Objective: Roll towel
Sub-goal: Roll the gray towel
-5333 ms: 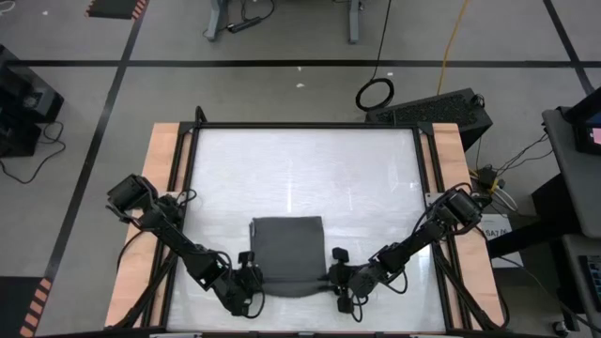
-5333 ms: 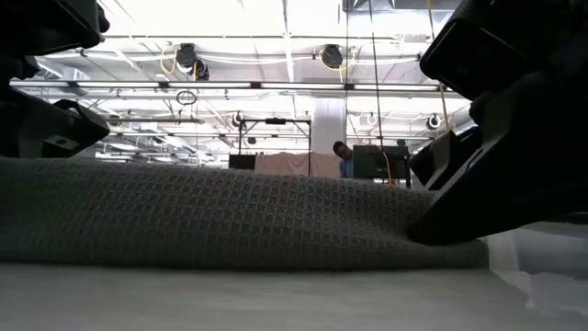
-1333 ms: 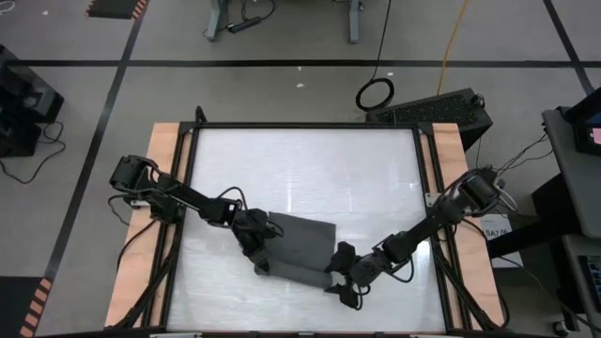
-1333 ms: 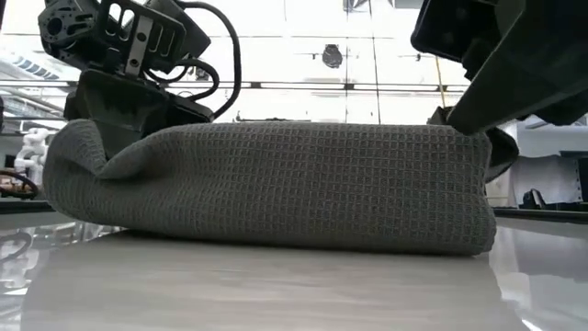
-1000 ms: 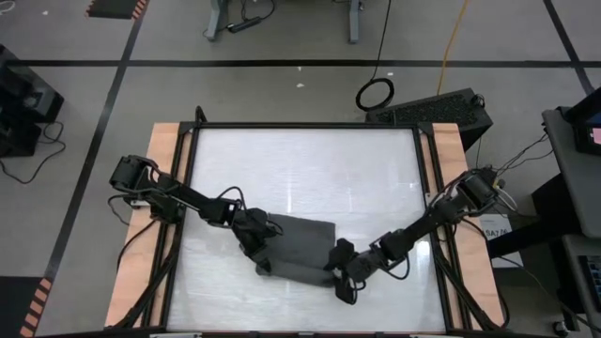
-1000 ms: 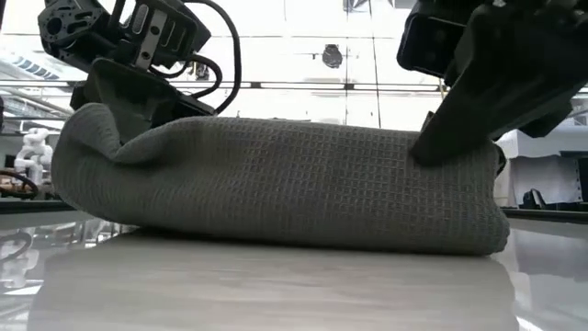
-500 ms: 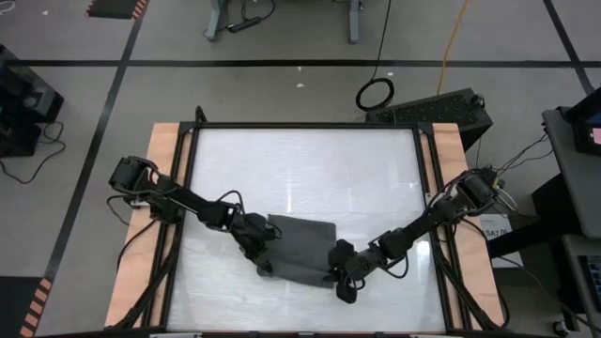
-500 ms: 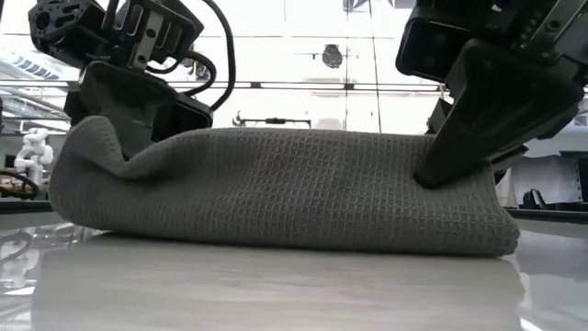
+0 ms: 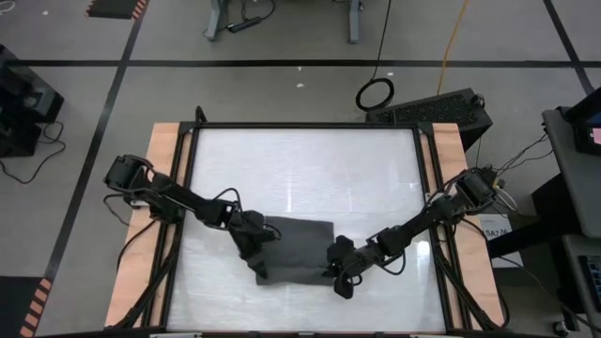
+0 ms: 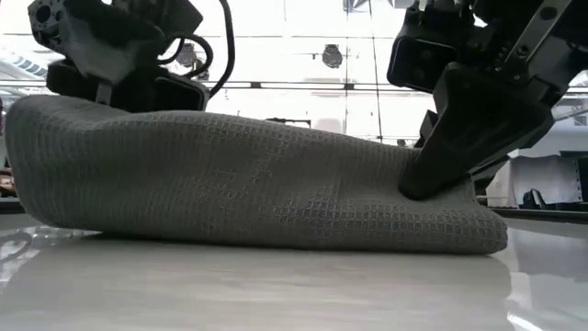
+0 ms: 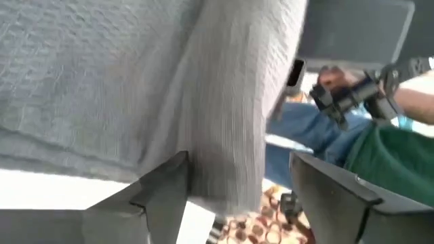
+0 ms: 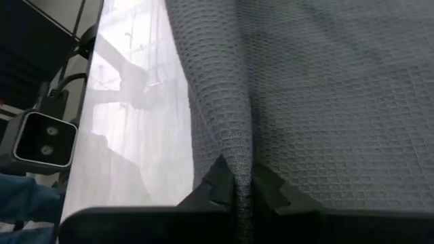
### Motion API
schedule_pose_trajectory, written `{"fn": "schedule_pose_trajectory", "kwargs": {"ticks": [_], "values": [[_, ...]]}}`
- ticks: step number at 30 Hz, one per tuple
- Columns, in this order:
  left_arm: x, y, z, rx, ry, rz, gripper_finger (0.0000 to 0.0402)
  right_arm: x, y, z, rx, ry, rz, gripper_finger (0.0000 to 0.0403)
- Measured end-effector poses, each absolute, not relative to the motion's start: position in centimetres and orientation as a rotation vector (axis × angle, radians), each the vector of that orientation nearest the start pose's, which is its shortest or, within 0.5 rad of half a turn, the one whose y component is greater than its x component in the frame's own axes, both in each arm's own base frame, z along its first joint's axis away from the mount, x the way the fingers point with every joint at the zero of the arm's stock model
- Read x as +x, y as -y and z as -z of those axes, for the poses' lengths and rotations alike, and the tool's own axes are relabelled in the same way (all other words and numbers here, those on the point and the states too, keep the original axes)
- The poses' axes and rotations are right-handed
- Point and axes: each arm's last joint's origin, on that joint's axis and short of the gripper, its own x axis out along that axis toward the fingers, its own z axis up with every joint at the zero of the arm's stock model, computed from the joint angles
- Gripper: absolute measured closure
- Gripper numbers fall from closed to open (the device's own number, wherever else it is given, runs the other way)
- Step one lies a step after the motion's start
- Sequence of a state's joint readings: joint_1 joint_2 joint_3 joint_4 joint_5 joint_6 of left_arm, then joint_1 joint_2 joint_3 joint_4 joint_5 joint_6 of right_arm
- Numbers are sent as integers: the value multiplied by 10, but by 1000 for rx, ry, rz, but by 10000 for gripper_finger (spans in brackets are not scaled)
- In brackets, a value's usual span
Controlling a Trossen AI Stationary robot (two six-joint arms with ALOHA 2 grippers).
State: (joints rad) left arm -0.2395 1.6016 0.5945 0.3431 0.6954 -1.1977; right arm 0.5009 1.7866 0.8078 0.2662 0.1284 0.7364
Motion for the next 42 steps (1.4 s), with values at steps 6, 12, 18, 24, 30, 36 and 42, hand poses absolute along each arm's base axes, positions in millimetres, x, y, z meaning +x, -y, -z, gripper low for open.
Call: {"fn": "schedule_pose_trajectory", "kwargs": {"ticks": [6, 12, 18, 24, 30, 36, 42], "values": [[256, 68, -147, -1150, -1181, 373, 144, 296, -158, -127, 480, -782, -80, 400], [230, 50, -172, -1068, -1173, 249, 143, 296, -158, -127, 482, -786, -77, 400], [225, 68, -221, -928, -727, 228, 143, 296, -158, -127, 504, -787, -68, 400], [218, 107, -227, -748, -584, 282, 139, 296, -158, -127, 507, -788, -66, 401], [212, 132, -211, -496, -576, 222, 117, 296, -155, -127, 514, -795, -55, 401], [217, 152, -195, -288, -596, 159, 116, 298, -152, -127, 523, -793, -46, 400], [226, 172, -187, -207, -620, 171, 116, 298, -152, -127, 533, -793, -42, 400]]}}
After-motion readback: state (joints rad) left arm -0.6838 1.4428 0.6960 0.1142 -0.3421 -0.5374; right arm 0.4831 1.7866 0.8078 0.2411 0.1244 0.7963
